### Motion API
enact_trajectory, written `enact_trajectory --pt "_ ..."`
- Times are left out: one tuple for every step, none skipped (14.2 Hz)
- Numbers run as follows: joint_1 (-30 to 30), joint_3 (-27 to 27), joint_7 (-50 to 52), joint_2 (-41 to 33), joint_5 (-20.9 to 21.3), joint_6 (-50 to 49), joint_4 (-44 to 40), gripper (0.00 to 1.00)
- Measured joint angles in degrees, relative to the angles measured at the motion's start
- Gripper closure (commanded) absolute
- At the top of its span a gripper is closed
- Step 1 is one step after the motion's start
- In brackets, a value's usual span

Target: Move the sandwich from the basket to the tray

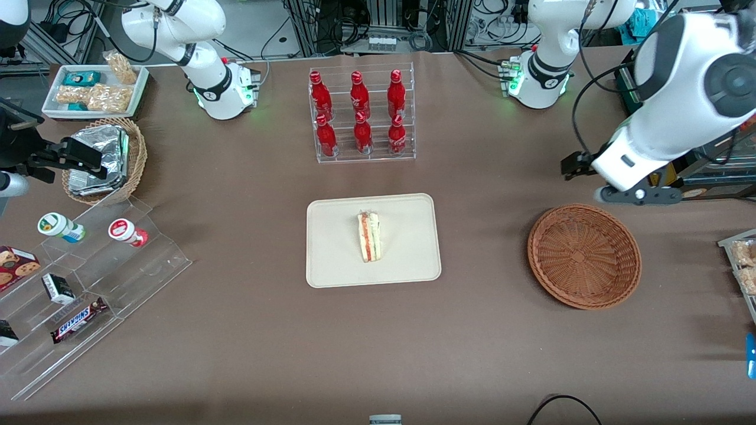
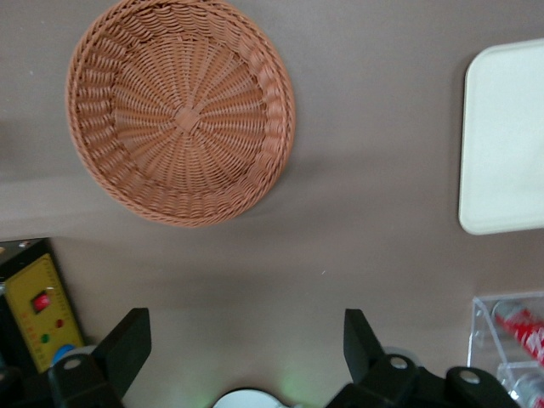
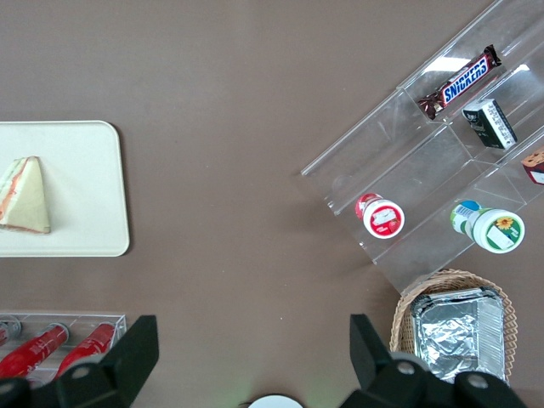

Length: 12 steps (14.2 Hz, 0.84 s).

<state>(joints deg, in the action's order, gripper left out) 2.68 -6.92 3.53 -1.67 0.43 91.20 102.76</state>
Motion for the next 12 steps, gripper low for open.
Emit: enact_trajectory --pt "-0.5 0.2 -1.5 -0.5 0.0 -0.7 -0.7 0.0" --pt "-0.7 0.9 -2.7 -0.9 0.0 -1.2 -1.6 0.0" --pt "-0.8 2.1 -3.5 -1.3 0.0 -1.2 -2.5 0.0" --pt "-0.8 3.3 -4.0 -1.5 0.0 -1.2 -3.4 0.0" --pt "-0.8 4.6 -4.4 -1.6 0.0 -1.2 -4.5 0.0" --pt "-0.8 5.8 -4.6 -1.7 0.0 -1.3 -5.5 0.0" --pt "-0.9 6.9 -4.7 -1.7 0.0 -1.3 -6.4 0.0" --pt "-0.9 7.9 -4.8 -1.7 0.0 -1.3 -7.2 0.0" --pt "-0.9 8.6 -4.9 -1.6 0.0 -1.3 -7.9 0.0" --pt "-0.9 8.9 -4.9 -1.5 -0.1 -1.3 -8.7 0.0" --pt "-0.9 9.0 -4.9 -1.1 -0.1 -1.3 -9.5 0.0" --pt "-0.8 9.0 -4.9 -0.6 -0.3 -1.3 -10.4 0.0"
